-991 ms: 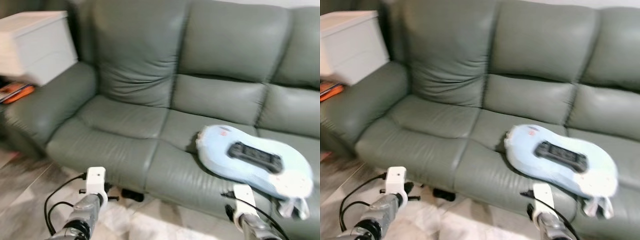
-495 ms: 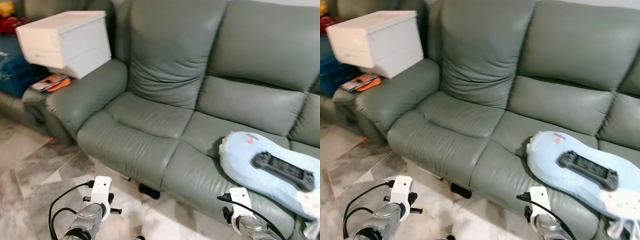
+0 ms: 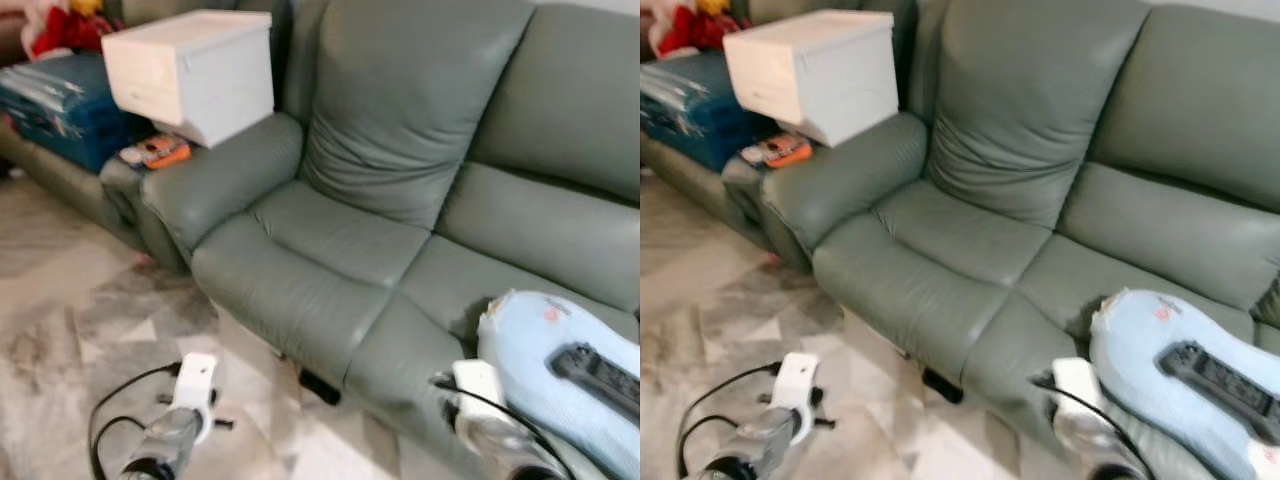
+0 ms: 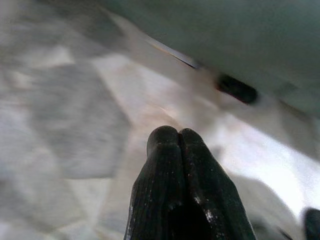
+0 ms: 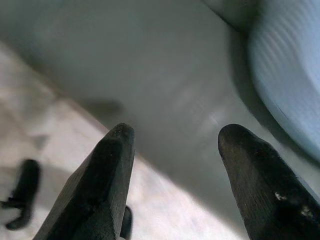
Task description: Picking trash to rubbish bin
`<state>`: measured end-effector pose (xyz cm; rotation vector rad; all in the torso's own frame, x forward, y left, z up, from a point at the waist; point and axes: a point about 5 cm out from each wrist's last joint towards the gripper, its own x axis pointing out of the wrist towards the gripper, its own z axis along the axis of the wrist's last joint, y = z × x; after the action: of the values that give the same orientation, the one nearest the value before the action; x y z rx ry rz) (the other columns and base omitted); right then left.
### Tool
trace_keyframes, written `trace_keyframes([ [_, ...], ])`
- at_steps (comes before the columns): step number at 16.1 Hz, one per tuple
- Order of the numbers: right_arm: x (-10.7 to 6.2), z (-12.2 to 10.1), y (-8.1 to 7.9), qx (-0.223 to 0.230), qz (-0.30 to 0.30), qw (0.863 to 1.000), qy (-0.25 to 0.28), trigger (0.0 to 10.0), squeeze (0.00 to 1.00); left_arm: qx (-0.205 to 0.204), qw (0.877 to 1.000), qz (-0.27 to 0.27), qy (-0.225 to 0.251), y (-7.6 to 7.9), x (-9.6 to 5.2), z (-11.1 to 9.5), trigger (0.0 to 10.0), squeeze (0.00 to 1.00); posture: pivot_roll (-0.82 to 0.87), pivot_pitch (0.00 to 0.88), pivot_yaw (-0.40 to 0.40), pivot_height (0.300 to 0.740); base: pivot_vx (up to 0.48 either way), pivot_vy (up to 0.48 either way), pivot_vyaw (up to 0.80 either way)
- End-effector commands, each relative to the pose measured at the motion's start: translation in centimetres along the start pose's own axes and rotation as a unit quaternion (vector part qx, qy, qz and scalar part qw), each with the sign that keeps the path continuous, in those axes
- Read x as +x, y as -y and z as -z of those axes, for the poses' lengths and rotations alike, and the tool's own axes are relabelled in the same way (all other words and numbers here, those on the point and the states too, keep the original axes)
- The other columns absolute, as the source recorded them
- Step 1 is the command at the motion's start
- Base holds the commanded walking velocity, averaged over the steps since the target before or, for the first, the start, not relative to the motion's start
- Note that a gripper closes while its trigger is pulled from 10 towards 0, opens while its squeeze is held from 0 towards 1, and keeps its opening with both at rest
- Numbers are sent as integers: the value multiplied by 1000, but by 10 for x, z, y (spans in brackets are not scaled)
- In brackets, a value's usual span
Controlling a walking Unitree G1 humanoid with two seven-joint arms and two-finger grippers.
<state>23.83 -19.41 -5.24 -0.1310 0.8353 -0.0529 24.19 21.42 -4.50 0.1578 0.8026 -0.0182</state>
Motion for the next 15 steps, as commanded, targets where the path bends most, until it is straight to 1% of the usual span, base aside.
trace_keyframes([
  [1,0,0,6,5,7,1000,-2,10000,0,13,1000,-15,-3,-2,-1,2,10000,0,13,0,10,740,0,0,800],
  [4,0,-3,2,2,-1,1000,2,10000,0,30,999,-31,-22,-11,-3,12,10000,0,20,0,5,740,0,0,800],
  [5,0,-3,1,2,-2,1000,2,10000,0,41,998,-39,-28,-15,-5,16,10000,0,21,0,4,740,0,0,800],
  [7,0,2,0,-5,-7,1000,-2,10000,0,49,996,-55,-44,-23,-8,26,10000,0,24,0,3,740,0,0,800],
  [8,-1,4,-1,-8,-8,1000,-4,10000,0,42,996,-58,-47,-24,-9,29,10000,0,26,0,3,740,0,0,800],
  [9,-1,6,0,-10,-9,1000,-7,10000,0,25,997,-58,-50,-25,-10,32,10000,0,27,0,3,740,0,0,800],
  [11,-2,10,0,-19,-10,1000,-11,10000,0,14,997,-58,-49,-27,-11,34,10000,0,25,0,2,740,0,0,800],
  [12,-2,9,0,-20,-10,1000,-10,10000,0,13,997,-61,-43,-28,-11,32,10000,0,23,0,3,740,0,0,800],
  [13,-1,2,1,-16,-7,1000,6,10000,0,6,998,-59,-20,-27,-9,22,10000,0,23,0,3,740,0,0,688],
  [14,1,-11,3,1,-4,999,31,10000,0,4,999,-53,9,-26,-6,7,10000,0,23,0,3,740,0,0,0],
  [15,1,-23,4,8,-1,998,57,10000,0,-5,998,-47,37,-25,-4,-6,10000,0,23,0,3,740,0,0,0],
])
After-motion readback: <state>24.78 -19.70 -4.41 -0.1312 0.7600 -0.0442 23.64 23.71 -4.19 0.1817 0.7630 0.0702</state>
